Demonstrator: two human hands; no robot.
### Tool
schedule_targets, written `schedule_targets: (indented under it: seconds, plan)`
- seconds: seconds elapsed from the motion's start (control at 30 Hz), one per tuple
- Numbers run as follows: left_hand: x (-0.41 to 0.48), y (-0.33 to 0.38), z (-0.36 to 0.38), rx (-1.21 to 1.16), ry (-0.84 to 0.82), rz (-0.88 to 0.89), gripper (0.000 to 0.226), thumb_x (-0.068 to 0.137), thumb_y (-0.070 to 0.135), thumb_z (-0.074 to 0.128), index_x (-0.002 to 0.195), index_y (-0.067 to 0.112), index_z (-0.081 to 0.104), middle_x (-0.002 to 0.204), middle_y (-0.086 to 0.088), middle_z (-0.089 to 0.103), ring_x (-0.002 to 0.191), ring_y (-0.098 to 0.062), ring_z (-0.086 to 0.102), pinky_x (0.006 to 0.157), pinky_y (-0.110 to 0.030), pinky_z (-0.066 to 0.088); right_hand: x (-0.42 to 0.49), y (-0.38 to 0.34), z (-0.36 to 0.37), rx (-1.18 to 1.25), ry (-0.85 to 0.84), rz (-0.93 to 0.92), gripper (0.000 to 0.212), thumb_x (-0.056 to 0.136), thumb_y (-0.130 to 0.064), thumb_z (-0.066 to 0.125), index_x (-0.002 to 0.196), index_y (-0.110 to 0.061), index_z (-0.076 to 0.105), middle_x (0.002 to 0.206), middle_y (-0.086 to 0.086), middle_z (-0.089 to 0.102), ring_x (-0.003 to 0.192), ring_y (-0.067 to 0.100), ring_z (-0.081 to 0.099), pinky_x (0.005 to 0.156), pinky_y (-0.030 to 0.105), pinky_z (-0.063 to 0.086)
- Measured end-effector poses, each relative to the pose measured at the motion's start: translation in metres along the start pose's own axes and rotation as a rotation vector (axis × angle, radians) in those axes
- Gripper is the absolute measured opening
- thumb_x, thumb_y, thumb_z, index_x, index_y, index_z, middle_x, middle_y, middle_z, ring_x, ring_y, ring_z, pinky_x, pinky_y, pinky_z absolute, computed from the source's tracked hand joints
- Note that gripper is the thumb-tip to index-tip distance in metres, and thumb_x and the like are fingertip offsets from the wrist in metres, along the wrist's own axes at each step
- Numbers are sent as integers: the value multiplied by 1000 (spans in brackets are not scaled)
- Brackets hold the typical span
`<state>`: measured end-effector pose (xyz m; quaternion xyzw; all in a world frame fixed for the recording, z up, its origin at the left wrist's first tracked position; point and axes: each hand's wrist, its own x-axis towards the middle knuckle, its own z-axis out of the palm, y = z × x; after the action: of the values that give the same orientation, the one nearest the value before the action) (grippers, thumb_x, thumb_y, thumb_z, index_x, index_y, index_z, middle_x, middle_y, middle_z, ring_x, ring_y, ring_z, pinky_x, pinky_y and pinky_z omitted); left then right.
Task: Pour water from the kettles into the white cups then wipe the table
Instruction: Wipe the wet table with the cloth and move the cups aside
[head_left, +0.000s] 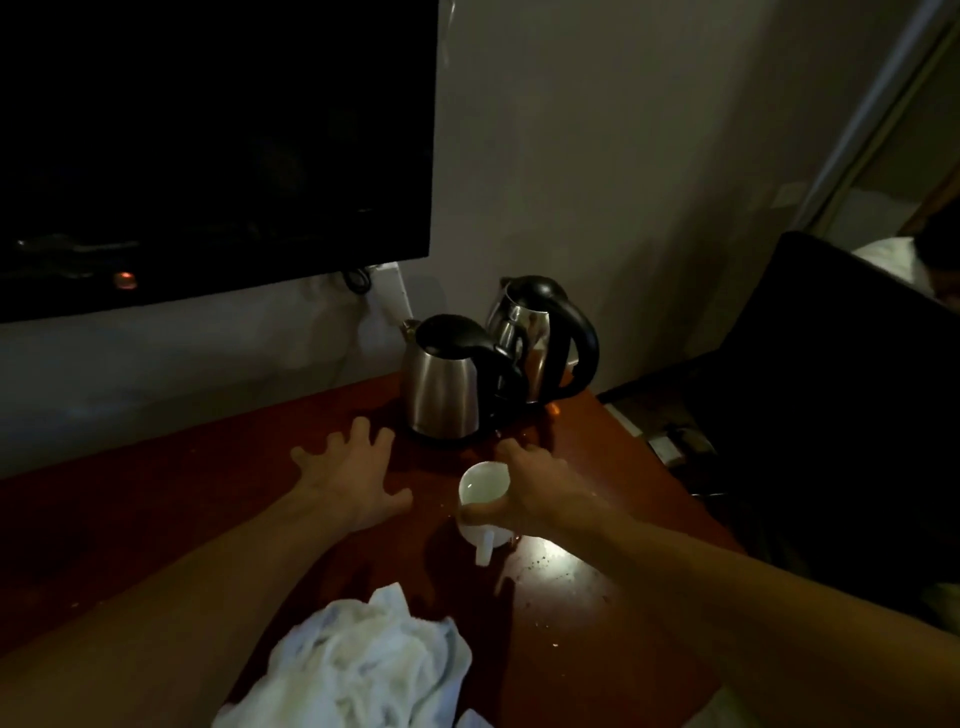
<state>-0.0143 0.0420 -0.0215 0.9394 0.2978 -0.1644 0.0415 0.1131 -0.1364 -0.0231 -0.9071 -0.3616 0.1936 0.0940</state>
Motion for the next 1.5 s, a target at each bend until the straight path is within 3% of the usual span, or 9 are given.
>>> schedule_targets:
  seconds: [0.33, 0.43, 0.63, 0.8, 0.97, 1.23, 1.37, 1.5]
  plan:
    - [-25, -51, 12, -3, 12, -97, 89, 87, 67, 53, 155, 25, 14, 162, -9, 9, 144, -35, 26, 111, -67, 25, 12, -18, 13, -56, 0, -4, 74, 74, -48, 84, 135, -21, 51, 127, 2, 58, 105, 18, 61, 75, 27, 52]
    - [-45, -73, 9, -21, 33, -139, 87, 87, 66, 53, 155, 25, 16, 161, -10, 10, 143, -36, 26, 112, -68, 21, 5, -33, 14, -96, 9, -31, 74, 72, -47, 86, 132, -21, 52, 126, 1, 59, 106, 19, 61, 74, 27, 49]
    - [-106, -123, 4, -12, 65, -236, 85, 88, 65, 52, 154, 25, 18, 158, -10, 13, 141, -37, 26, 111, -69, 20, -29, -97, 20, -60, 20, -120, 71, 68, -45, 89, 126, -23, 54, 120, 0, 62, 102, 20, 65, 82, 39, 60]
    - [-179, -166, 16, -5, 75, -297, 85, 91, 64, 48, 156, 23, 12, 161, -13, 7, 144, -39, 20, 112, -70, 18, -82, -166, 38, -77, -11, -246, 78, 69, -49, 88, 133, -24, 52, 124, 0, 60, 108, 21, 62, 89, 38, 57]
    - [-254, -205, 35, -5, 114, -368, 80, 90, 62, 49, 153, 24, 20, 156, -11, 15, 141, -39, 25, 109, -73, 20, -142, -225, 73, -91, -91, -359, 79, 72, -51, 85, 137, -22, 51, 129, 1, 59, 113, 21, 60, 93, 39, 56]
    - [-348, -241, 70, -70, 175, -431, 66, 84, 61, 55, 136, 26, 35, 146, -8, 30, 133, -36, 35, 105, -71, 27, -220, -289, 134, -167, -216, -445, 70, 77, -45, 80, 135, -18, 51, 130, 2, 60, 113, 19, 62, 90, 31, 55]
    - [-378, -253, 92, -87, 116, -464, 75, 90, 61, 51, 149, 26, 22, 157, -10, 18, 143, -37, 24, 111, -72, 18, -247, -302, 161, -133, -231, -473, 74, 74, -47, 83, 136, -21, 50, 130, 0, 58, 112, 18, 60, 88, 30, 55]
    - [-404, -265, 105, -95, 124, -476, 70, 88, 61, 54, 144, 25, 30, 155, -10, 22, 143, -38, 27, 111, -73, 18, -271, -312, 183, -155, -224, -495, 78, 68, -53, 84, 132, -22, 52, 125, -2, 59, 105, 17, 62, 84, 33, 58]
